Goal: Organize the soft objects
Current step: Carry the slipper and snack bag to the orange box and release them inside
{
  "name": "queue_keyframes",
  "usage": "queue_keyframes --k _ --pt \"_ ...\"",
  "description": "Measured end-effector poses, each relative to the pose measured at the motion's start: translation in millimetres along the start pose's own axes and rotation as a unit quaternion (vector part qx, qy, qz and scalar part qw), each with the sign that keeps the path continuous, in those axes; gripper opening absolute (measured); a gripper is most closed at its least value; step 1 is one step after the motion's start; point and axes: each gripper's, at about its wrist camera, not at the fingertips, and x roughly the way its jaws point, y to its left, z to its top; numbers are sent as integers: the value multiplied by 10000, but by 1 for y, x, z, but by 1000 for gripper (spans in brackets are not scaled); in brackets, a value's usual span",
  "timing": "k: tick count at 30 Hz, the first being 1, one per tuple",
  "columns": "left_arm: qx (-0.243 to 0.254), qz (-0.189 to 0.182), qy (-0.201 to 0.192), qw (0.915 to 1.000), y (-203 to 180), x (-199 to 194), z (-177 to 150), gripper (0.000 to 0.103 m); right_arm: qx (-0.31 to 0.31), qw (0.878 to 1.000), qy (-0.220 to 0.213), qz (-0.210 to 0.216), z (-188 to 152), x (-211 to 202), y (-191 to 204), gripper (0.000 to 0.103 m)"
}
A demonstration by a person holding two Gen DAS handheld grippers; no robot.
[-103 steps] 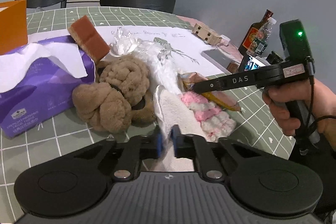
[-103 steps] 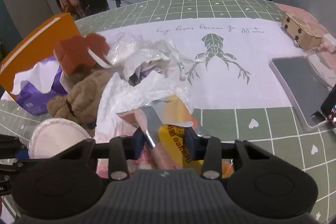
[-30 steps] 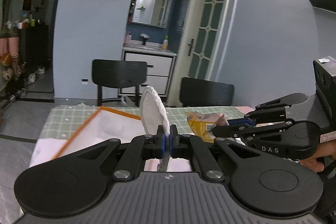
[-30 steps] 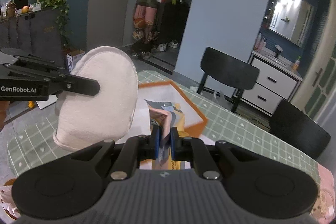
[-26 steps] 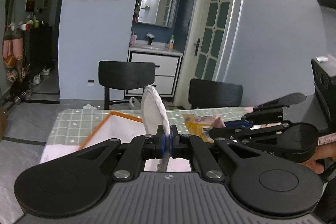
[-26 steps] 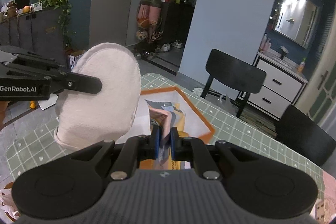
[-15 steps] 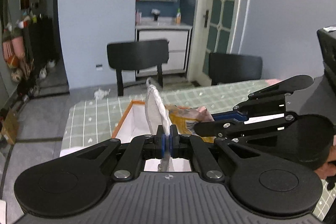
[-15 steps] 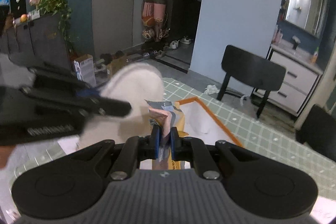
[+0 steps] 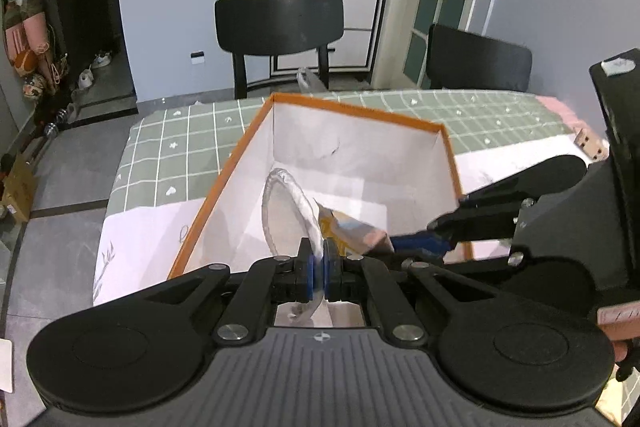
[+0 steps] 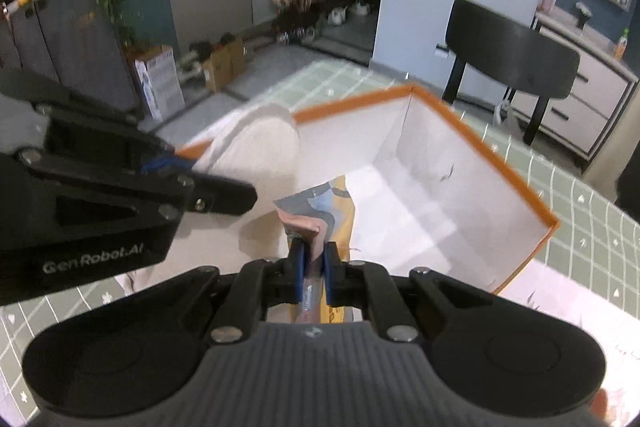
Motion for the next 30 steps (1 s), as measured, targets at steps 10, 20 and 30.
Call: queue_keyframes --k 10,20,30 --pt "-68 424 485 9979 13 36 0 5 -21 9995 318 6 -7 25 4 6" --pt "35 732 468 9962 8 27 -3 41 83 9992 390 56 -8 34 7 13" --pt "-329 437 -42 9985 21 -15 5 47 -80 9998 194 -11 -10 10 14 18"
